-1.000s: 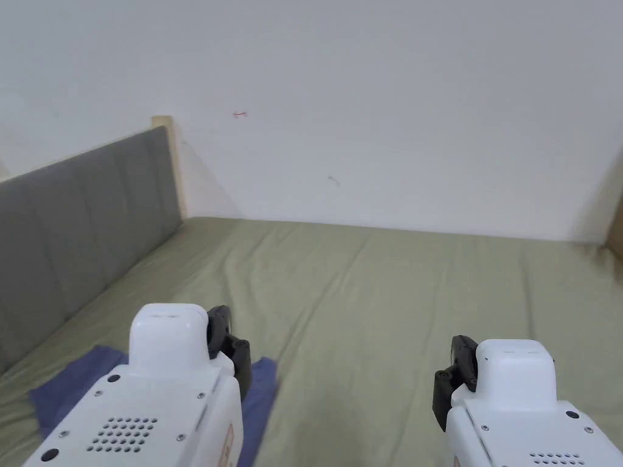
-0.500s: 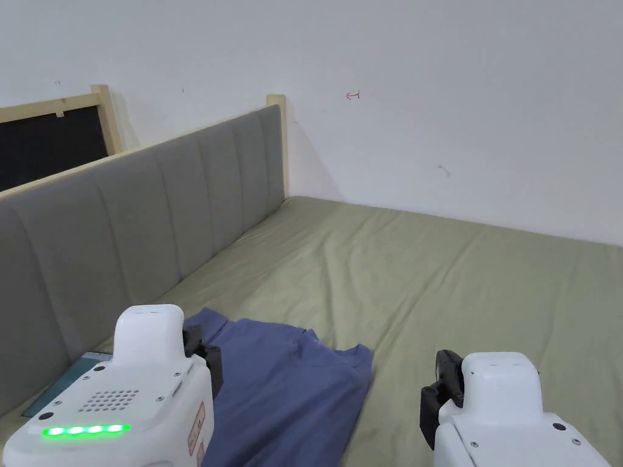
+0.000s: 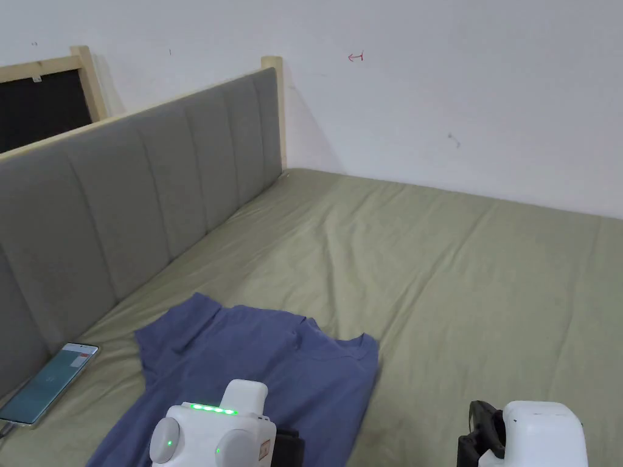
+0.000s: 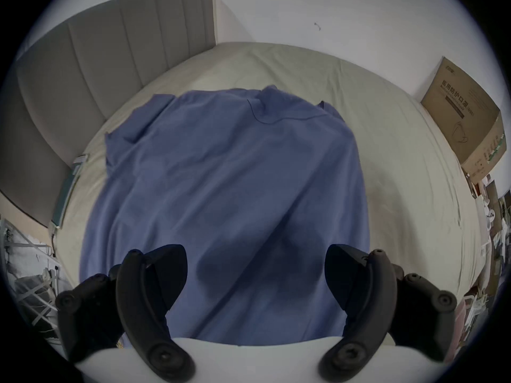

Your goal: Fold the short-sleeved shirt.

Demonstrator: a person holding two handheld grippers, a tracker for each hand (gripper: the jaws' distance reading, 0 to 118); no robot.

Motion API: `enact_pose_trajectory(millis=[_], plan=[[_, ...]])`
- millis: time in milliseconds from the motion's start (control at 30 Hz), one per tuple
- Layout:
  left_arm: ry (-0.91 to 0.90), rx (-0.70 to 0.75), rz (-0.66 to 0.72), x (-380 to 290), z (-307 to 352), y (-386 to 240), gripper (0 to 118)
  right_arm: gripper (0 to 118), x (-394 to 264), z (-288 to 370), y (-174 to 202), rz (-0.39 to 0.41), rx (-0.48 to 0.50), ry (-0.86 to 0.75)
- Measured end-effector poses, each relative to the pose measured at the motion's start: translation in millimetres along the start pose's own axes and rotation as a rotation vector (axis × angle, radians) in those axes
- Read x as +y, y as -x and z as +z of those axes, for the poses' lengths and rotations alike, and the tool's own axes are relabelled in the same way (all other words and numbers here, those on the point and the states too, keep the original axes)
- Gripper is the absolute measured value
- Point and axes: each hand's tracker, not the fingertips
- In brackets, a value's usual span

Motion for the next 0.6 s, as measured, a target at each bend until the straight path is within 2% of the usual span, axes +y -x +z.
enact_pose_trajectory(millis=[167, 267, 300, 333, 367, 400, 433, 467, 533, 600], plan=[[-0.009, -0.018, 0.023, 18, -27, -8, 107, 0, -9, -14, -8, -0.01, -0.015, 0.054], [0.099, -0.02, 0.03, 15, -58, -9, 106, 0, -12, -17, -11, -0.022, -0.02, 0.08], [0.064, -0.006, 0.023, 16, -50, -10, 105, 0, -13, -18, -13, -0.029, -0.025, 0.091], [0.061, -0.008, 0.031, 19, -43, -10, 93, 0, -14, -18, -13, -0.032, -0.027, 0.096], [0.058, -0.011, 0.052, 21, -38, -8, 74, 0, -15, -17, -15, -0.039, -0.031, 0.095], [0.044, -0.008, 0.066, 22, -35, -6, 50, 0, -17, -18, -16, -0.048, -0.033, 0.098], [0.041, -0.002, 0.08, 23, -30, -4, 15, 0, -18, -19, -18, -0.062, -0.032, 0.105], [0.05, 0.005, 0.101, 23, -31, -1, 4, 0, -19, -19, -18, -0.073, -0.03, 0.11], [0.07, -0.026, 0.196, 23, -34, 2, 4, 0, -22, -15, -19, -0.082, -0.028, 0.116], [0.071, -0.018, 0.189, 27, -30, 3, 4, 0, -24, -12, -20, -0.071, -0.031, 0.119]])
